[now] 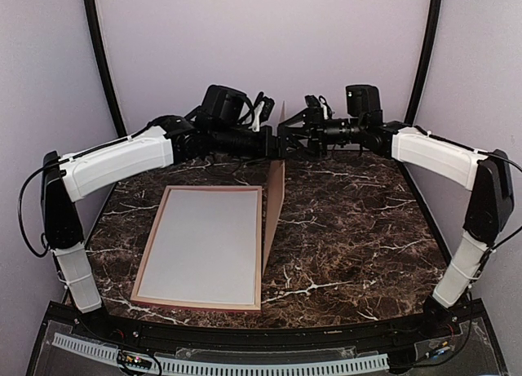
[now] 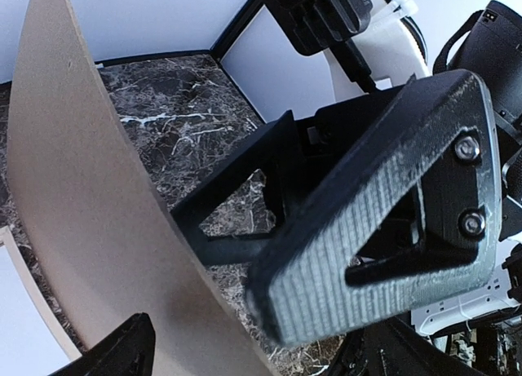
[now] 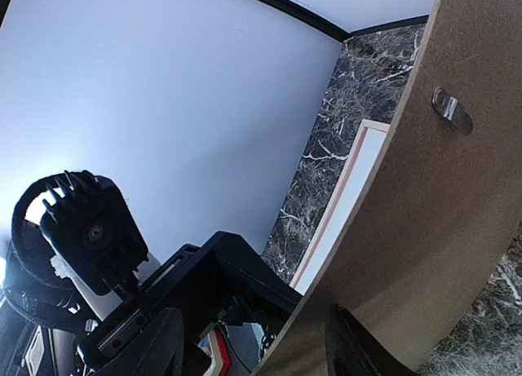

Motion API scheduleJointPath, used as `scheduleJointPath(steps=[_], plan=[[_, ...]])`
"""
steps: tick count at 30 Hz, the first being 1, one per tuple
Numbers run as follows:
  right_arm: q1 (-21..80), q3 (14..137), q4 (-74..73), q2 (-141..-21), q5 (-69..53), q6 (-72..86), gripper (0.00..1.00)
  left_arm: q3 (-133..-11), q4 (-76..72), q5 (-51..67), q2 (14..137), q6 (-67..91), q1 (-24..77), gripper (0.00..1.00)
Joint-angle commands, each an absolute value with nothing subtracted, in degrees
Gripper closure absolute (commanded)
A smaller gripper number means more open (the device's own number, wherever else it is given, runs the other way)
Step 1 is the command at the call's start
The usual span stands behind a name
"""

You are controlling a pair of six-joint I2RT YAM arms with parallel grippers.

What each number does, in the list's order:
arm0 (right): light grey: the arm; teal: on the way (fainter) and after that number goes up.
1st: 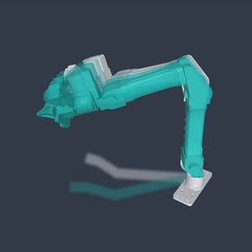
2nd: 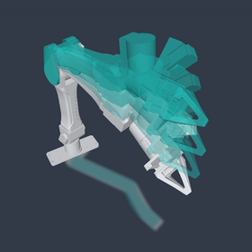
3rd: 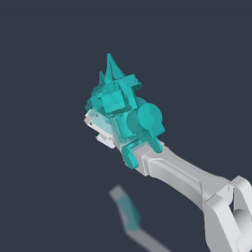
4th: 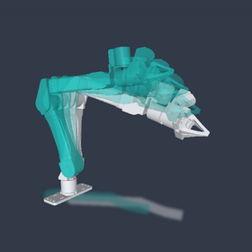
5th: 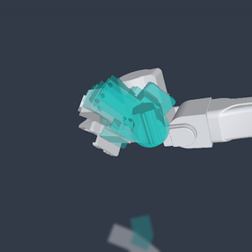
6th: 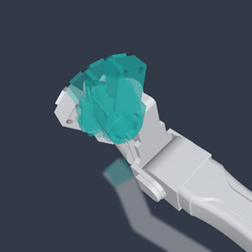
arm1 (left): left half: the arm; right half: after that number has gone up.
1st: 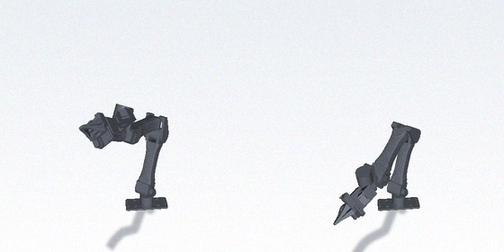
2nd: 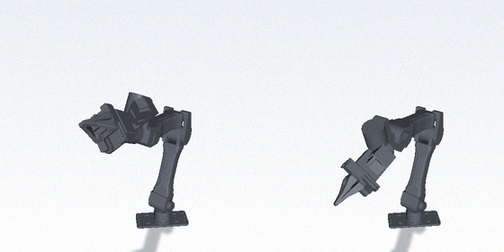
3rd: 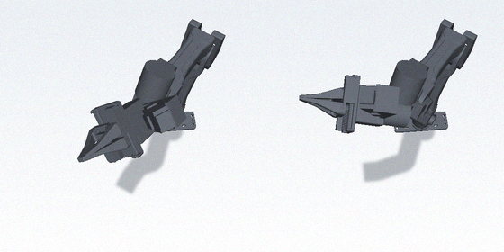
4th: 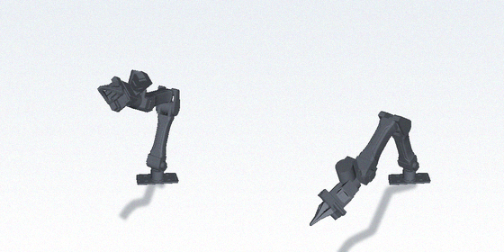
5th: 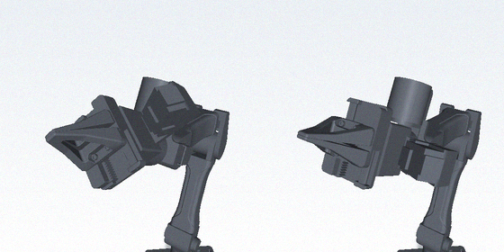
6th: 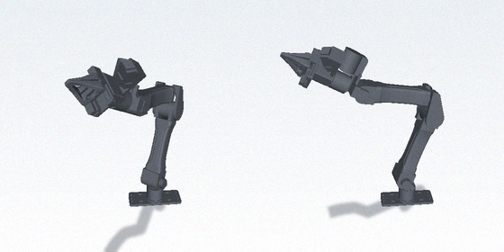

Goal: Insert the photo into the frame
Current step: Pass from the right arm to the left

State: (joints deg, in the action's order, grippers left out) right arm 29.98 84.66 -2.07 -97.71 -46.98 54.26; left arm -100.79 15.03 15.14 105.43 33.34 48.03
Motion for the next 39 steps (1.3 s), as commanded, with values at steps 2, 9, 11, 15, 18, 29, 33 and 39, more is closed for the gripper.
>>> scheduleJointPath(steps=[2, 9, 11, 15, 18, 29, 33, 39], plan=[[32.11, 88.13, 5.09, -100.76, -49.57, 57.86, 0.40, -101.83, 19.05, 11.19, 100.56, 31.23, 46.51, 0.09], [32.61, 89.84, 8.11, -102.84, -50.54, 59.86, 0.40, -98.48, 20.56, 9.48, 97.55, 30.58, 43.53, 0.18], [32.59, 90.27, 8.08, -103.34, -50.70, 59.86, 0.40, -97.54, 21.12, 9.40, 96.73, 30.32, 42.61, 0.20], [32.58, 90.67, 8.39, -104.32, -50.78, 59.90, 0.40, -95.01, 21.11, 9.90, 95.16, 30.21, 41.09, 0.25], [32.64, 90.91, 9.59, -105.37, -51.07, 60.93, 0.41, -93.95, 20.72, 10.49, 94.33, 30.45, 40.72, 0.26], [35.08, 96.71, 10.33, -111.84, -52.68, 62.30, 0.41, -93.25, 19.43, 13.09, 92.71, 31.55, 40.56, 0.17], [35.65, 97.46, 10.82, -113.13, -52.98, 62.78, 0.41, -93.07, 20.62, 12.65, 93.49, 31.37, 40.24, 0.20], [35.35, 95.92, 11.15, -112.23, -52.93, 62.34, 0.41, -91.94, 21.59, 12.73, 94.33, 30.90, 39.64, 0.30]])
